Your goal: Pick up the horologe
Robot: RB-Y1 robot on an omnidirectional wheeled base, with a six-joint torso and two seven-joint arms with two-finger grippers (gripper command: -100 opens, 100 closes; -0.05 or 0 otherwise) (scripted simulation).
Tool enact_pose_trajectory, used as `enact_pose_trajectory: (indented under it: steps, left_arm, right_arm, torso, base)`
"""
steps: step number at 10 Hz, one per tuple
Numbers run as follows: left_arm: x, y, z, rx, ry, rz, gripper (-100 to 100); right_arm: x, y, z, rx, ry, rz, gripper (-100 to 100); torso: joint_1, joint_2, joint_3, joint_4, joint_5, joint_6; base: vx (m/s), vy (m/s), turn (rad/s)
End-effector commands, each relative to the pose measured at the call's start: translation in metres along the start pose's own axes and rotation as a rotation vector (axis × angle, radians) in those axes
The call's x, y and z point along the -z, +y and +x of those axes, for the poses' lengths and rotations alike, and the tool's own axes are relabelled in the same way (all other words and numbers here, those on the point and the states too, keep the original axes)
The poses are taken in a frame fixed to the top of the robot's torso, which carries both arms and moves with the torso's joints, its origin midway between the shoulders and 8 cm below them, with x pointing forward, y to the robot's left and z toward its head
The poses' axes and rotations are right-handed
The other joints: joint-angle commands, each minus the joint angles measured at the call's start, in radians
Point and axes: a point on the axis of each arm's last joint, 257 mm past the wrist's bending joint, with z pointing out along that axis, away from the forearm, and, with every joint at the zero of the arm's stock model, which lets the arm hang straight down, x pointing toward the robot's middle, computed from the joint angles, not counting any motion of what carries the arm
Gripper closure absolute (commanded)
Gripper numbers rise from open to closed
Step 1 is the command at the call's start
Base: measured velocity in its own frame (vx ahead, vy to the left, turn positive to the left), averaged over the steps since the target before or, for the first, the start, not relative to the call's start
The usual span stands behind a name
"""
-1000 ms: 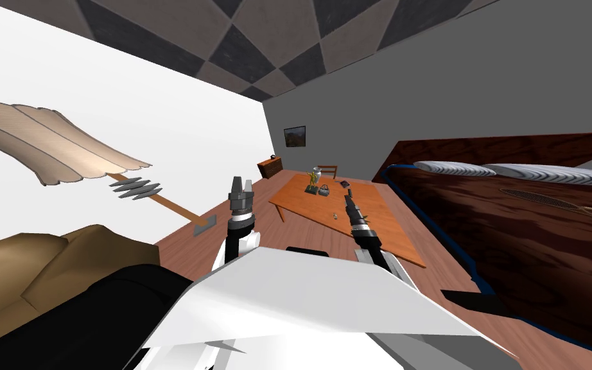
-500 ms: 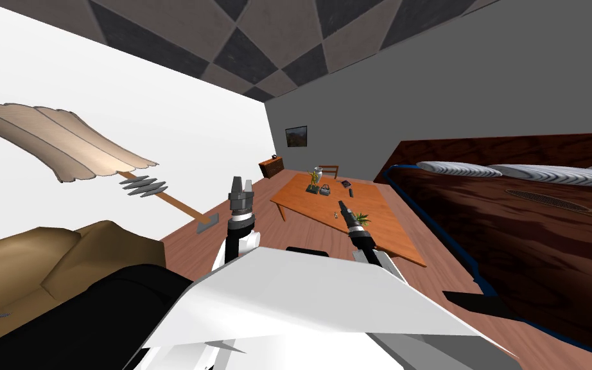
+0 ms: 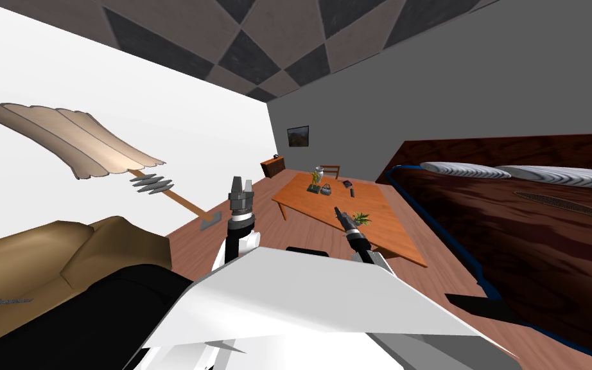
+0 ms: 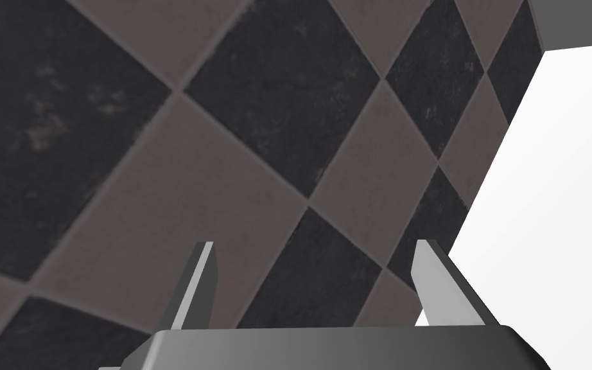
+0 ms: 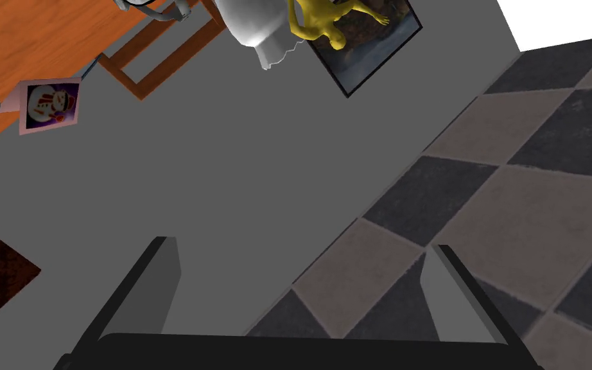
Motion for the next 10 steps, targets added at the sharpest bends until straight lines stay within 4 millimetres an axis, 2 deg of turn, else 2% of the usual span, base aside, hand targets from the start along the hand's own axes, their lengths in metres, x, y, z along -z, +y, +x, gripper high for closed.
enact_pose_trajectory:
  steps: [1,4,10]
  left_arm:
    - [0.0,0.0,0.0,0.0,0.0,0.0,0]
    - [0.0,0.0,0.0,0.0,0.0,0.0,0]
    - [0.0,0.0,0.0,0.0,0.0,0.0,0]
  right_arm:
    - [0.0,-0.011,0.007,0.033,0.02,0.02,-100]
    - [-0.001,-0.036,0.028,0.142,0.076,0.068,-100]
    - [-0.003,-0.072,0.056,0.291,0.158,0.136,-100]
  torso:
    - [0.0,0.0,0.0,0.0,0.0,0.0]
    - [0.0,-0.001,0.0,0.0,0.0,0.0]
    - [0.0,-0.001,-0.001,0.0,0.0,0.0]
  base:
    - [-0.008,-0.003,0.018]
    - [-0.007,-0.003,0.027]
    - [0.0,-0.007,0.026]
